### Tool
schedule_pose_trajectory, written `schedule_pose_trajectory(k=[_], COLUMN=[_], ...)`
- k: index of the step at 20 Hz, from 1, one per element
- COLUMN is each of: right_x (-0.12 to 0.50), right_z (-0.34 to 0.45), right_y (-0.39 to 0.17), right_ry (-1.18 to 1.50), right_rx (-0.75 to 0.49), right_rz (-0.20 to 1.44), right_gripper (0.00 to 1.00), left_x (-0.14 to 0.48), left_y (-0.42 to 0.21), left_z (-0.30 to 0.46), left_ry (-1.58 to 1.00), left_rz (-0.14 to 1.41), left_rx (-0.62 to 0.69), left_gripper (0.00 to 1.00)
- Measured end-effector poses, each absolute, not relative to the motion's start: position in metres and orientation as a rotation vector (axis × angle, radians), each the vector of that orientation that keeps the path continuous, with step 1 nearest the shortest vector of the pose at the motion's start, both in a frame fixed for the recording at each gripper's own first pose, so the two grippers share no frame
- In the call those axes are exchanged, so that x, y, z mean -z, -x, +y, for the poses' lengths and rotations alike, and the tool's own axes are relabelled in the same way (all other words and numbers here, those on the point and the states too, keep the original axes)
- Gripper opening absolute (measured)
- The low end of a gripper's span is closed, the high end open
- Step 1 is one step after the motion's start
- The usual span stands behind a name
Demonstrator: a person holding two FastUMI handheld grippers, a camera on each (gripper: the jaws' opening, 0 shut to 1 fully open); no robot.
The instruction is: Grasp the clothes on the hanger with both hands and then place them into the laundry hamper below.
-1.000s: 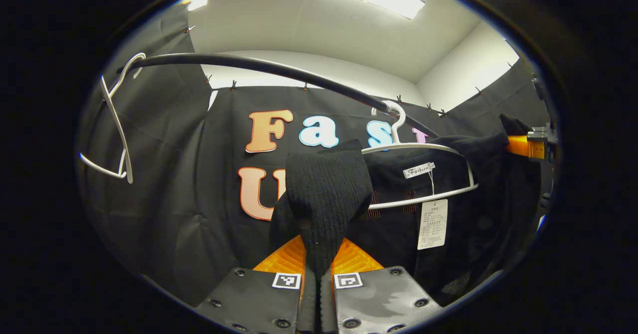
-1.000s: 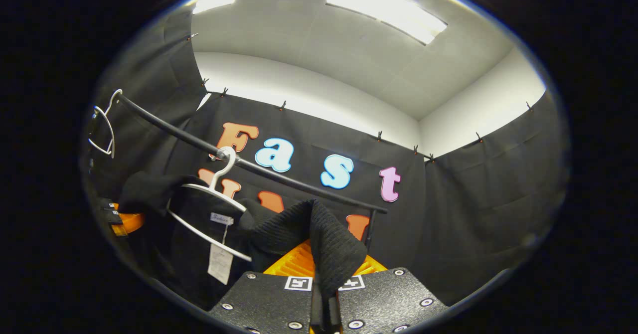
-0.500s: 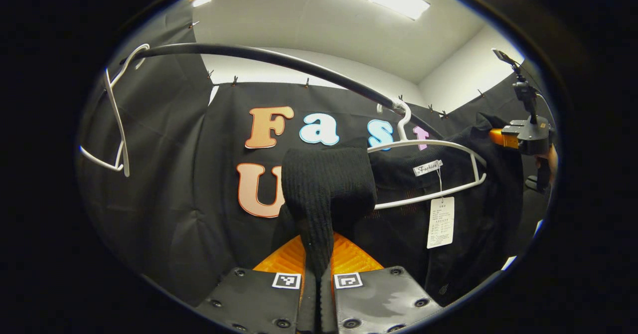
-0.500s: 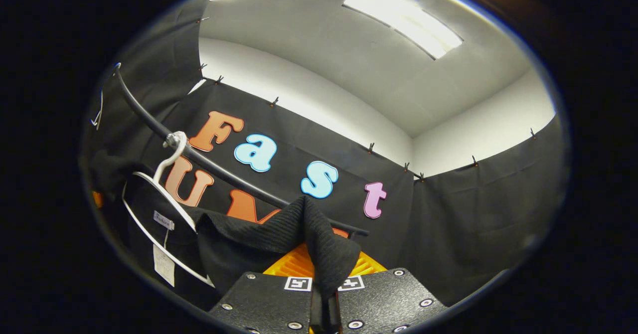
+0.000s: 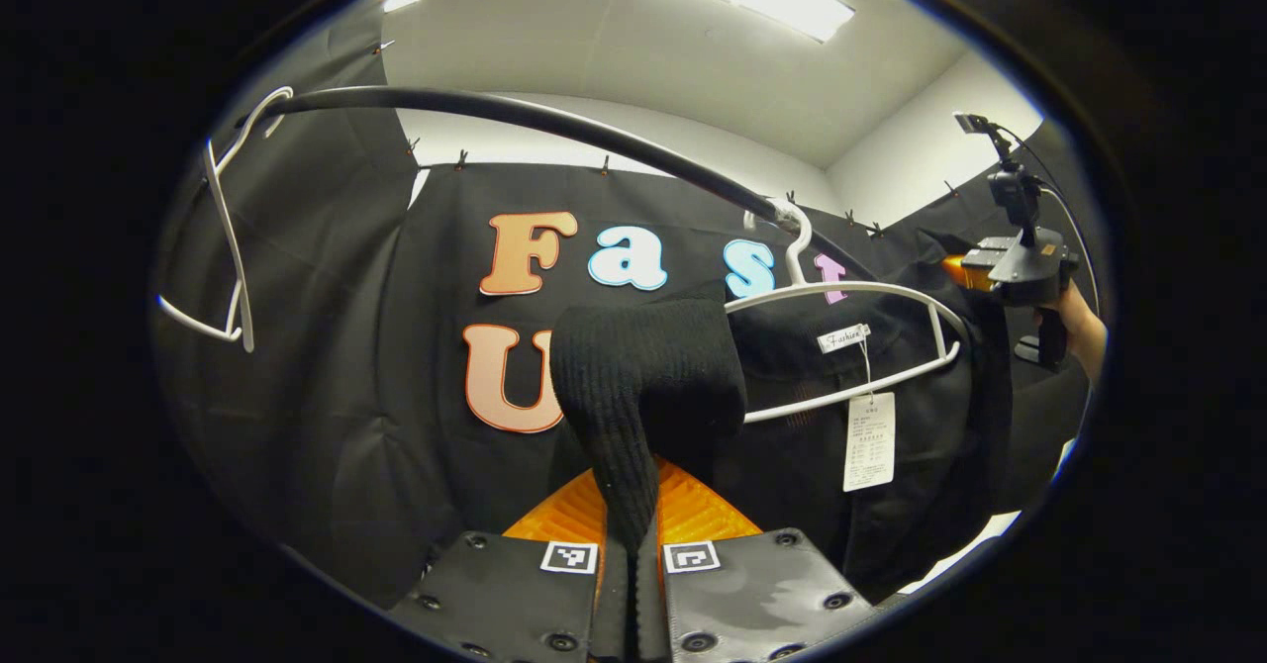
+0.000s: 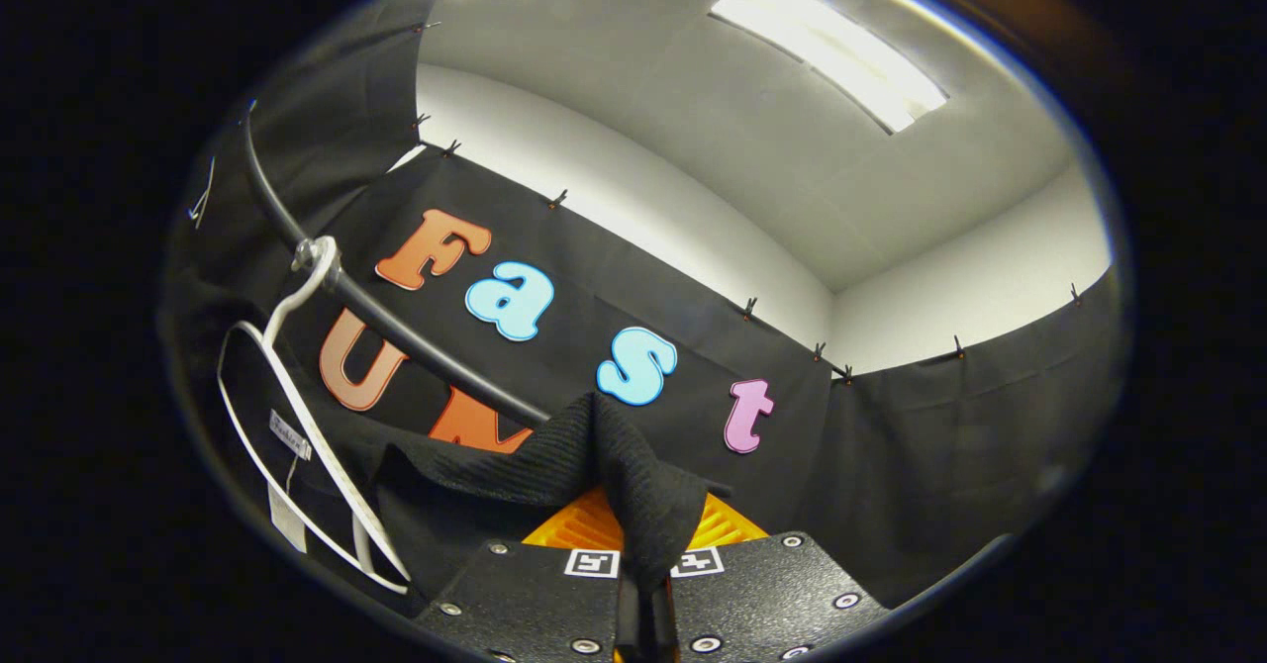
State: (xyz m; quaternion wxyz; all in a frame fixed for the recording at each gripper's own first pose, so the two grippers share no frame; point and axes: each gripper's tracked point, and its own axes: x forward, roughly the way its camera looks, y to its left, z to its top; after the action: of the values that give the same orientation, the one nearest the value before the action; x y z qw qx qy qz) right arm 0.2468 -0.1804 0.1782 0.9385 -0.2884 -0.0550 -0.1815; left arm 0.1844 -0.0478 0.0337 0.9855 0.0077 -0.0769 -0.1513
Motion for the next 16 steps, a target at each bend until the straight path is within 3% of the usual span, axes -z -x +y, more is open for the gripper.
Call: schedule_pose_trajectory(k=[7,16], right_x=[-0.069,0.000], right_z=[-0.202,-0.167], right_y=[-0.233,-0.198], right_ry=[0.488,0.322], right_rx=[0.326,0.302], right_rz=[0.029,0.041], right_gripper=[0.00,0.00], left_x=[-0.035,-0.041], left_y=[-0.184,-0.184], left_z=[-0.047,-0.048], left_ry=[-0.006,-0.003], left_rz=[-0.163,-0.186], left_rx=[0.294,0.297], left_gripper=[0.11,0.10])
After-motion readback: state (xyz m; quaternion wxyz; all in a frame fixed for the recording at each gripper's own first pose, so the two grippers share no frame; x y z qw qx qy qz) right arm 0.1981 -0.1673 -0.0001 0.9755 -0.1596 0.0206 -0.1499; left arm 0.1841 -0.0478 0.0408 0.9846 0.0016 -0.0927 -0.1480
